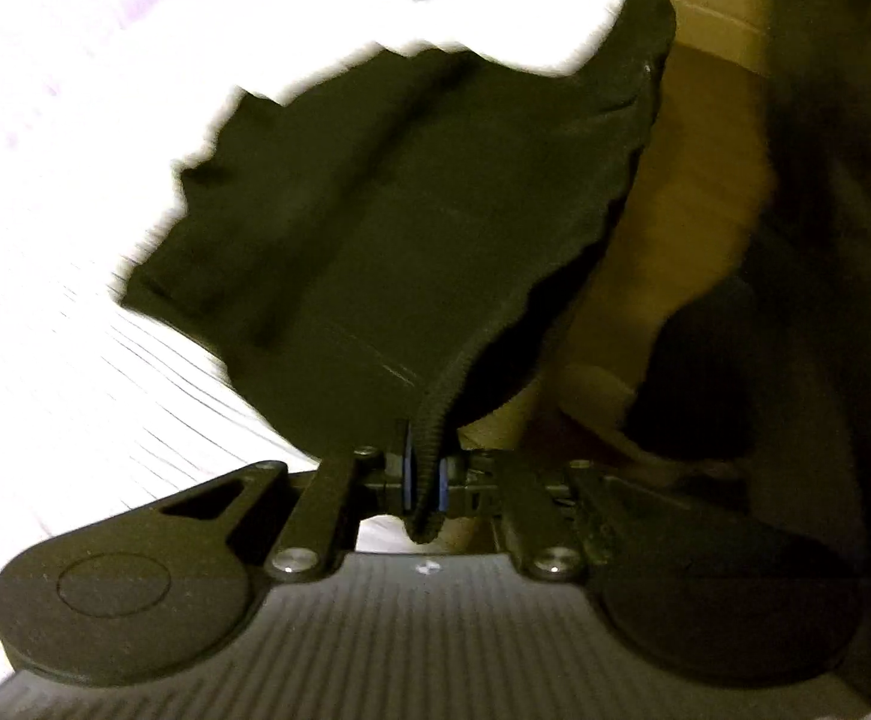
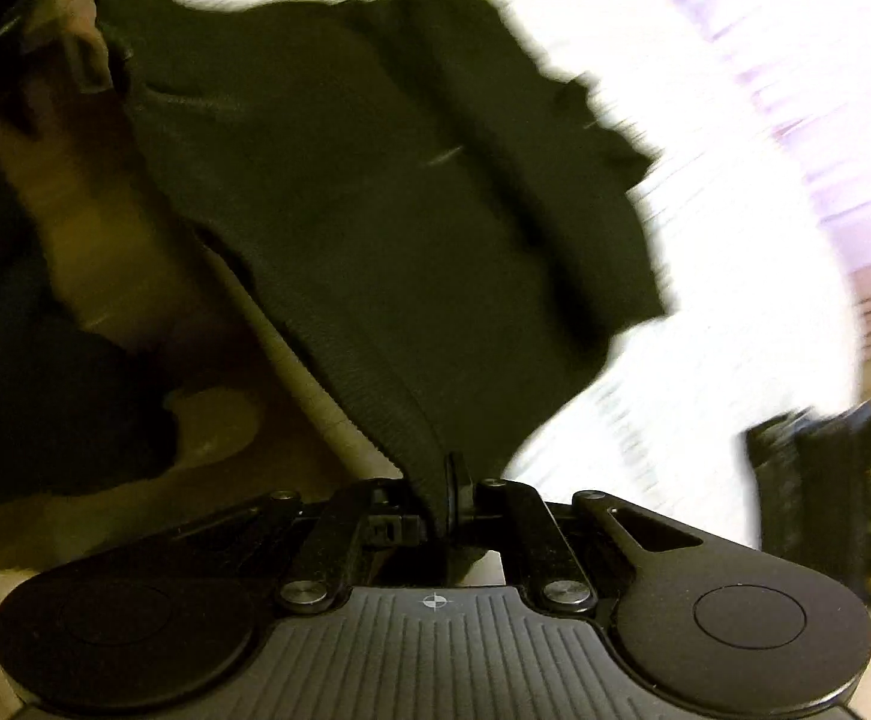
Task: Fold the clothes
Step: 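Grasp the hem with the right gripper while the left gripper lifts its hem corner, then lay the hem over onto the collar with both grippers and open them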
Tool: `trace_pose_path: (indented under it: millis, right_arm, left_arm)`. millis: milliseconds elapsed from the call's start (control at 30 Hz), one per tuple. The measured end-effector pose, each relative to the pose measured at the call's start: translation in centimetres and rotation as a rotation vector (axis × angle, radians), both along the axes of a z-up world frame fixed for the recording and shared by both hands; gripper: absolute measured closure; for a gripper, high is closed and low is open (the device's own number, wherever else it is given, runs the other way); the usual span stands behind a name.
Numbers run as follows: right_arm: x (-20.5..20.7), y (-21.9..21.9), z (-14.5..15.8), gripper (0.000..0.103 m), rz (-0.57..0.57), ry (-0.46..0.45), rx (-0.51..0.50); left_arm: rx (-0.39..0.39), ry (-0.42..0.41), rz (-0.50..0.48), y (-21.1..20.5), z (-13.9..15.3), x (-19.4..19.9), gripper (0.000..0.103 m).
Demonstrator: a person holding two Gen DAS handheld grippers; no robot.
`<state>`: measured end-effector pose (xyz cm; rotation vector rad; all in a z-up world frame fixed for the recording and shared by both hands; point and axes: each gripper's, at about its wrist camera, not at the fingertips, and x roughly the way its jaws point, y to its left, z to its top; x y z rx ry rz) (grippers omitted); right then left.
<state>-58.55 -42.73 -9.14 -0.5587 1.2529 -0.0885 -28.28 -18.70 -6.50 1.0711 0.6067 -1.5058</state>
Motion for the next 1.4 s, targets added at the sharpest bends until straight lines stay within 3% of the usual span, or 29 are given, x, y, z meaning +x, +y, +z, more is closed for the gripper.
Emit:
trace_pose_path:
  millis: [200, 367, 667, 933, 1300, 1400]
  right_arm:
    - [9.0, -7.3, 3.9, 0.098, 0.033, -0.112, -0.112]
    - [16.8, -14.3, 4.8, 0.098, 0.034, -0.143, -0.112]
    - [29.3, -26.5, -0.6, 0.098, 0.064, -0.028, 0.096]
    - [36.4, -34.4, -6.2, 0.098, -0.002, 0.045, 0.298]
    - [40.4, -39.6, -11.9, 0.098, -0.114, 0.020, 0.412]
    - [40.8, -40.7, -13.5, 0.097, -0.178, 0.012, 0.457]
  left_arm:
    - [-0.127, -0.100, 0.042, -9.3, 4.7, 9.5, 0.097]
    - [-0.088, -0.108, 0.114, -17.4, 5.4, 16.4, 0.097]
    - [0.109, -0.048, 0.249, -28.6, -1.1, 24.6, 0.097]
    - [0.228, 0.019, 0.341, -32.5, -8.6, 29.6, 0.095]
    - [0.241, 0.088, 0.445, -35.5, -15.4, 34.9, 0.093]
    - [0.233, 0.086, 0.501, -35.6, -16.7, 35.7, 0.080]
